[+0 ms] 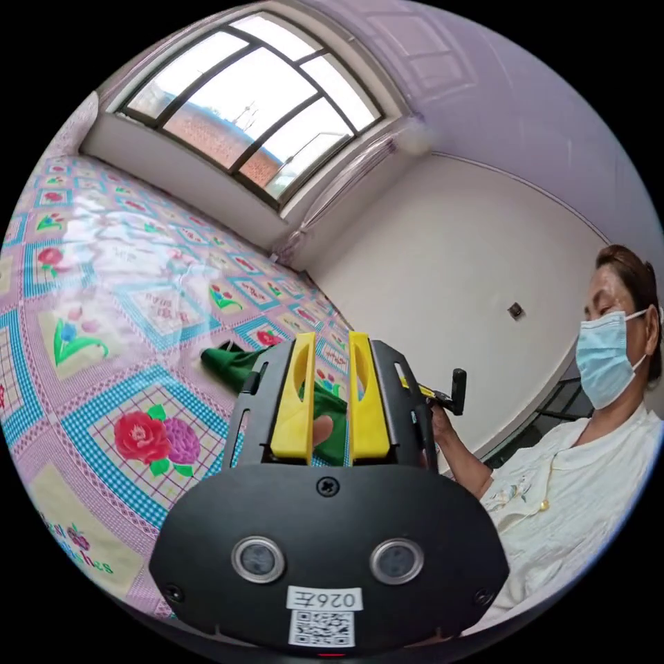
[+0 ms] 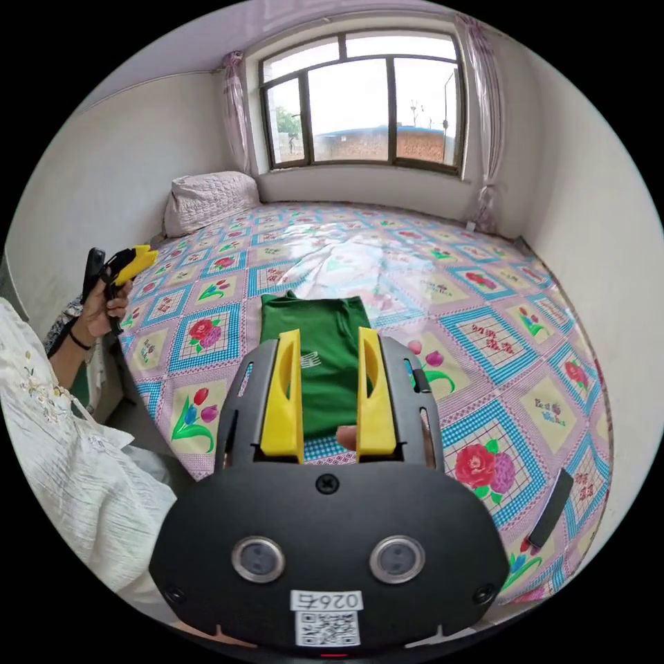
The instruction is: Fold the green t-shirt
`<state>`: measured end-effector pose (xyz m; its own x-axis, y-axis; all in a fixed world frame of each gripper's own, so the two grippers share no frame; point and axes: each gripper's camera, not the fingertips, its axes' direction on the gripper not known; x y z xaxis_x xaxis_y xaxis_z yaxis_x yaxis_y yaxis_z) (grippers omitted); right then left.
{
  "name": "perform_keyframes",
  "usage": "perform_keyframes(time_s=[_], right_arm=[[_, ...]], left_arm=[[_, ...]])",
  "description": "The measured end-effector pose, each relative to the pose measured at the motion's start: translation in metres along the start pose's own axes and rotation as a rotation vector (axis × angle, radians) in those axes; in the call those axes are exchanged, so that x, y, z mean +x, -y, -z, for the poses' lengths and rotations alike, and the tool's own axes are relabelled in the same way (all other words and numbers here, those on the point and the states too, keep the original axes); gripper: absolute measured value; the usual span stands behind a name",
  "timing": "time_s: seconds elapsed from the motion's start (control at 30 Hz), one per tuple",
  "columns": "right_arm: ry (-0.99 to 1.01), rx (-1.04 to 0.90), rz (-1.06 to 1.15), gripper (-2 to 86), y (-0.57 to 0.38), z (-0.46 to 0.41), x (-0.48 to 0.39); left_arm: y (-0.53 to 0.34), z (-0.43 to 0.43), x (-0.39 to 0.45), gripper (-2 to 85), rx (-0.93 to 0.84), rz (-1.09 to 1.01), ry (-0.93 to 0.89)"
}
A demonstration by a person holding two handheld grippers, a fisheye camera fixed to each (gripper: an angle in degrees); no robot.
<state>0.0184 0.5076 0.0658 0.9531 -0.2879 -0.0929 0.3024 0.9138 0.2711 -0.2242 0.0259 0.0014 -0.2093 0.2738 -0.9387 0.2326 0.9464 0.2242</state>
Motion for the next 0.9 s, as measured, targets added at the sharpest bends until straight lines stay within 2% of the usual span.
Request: perform_keyframes(time_s=[0.17, 0.37, 0.6, 0.77, 0.9], right_arm=[[0.216, -0.223, -0.044, 9.5, 0.023, -0.108, 0.113], [0.496, -0.406, -0.072, 10.2, 0.062, -0.216, 0.209], [0.663, -0.526, -0.093, 9.3, 0.096, -0.299, 0.293], [0.772, -0.637, -0.094, 9.1, 0.107, -0.343, 0.338], [0.836, -0.633, -0.145, 7.4, 0.11, -0.355, 0.365]], left_arm=[[-0.04, -0.111, -0.051, 13.5, -0.203, 0.21, 0.075], [-0.048, -0.202, -0.099, 15.7, -0.346, 0.351, 0.166], [-0.036, -0.253, -0.137, 16.7, -0.41, 0.419, 0.205], [-0.018, -0.278, -0.164, 15.9, -0.393, 0.48, 0.135], [-0.005, -0.294, -0.18, 13.9, -0.4, 0.521, 0.112]])
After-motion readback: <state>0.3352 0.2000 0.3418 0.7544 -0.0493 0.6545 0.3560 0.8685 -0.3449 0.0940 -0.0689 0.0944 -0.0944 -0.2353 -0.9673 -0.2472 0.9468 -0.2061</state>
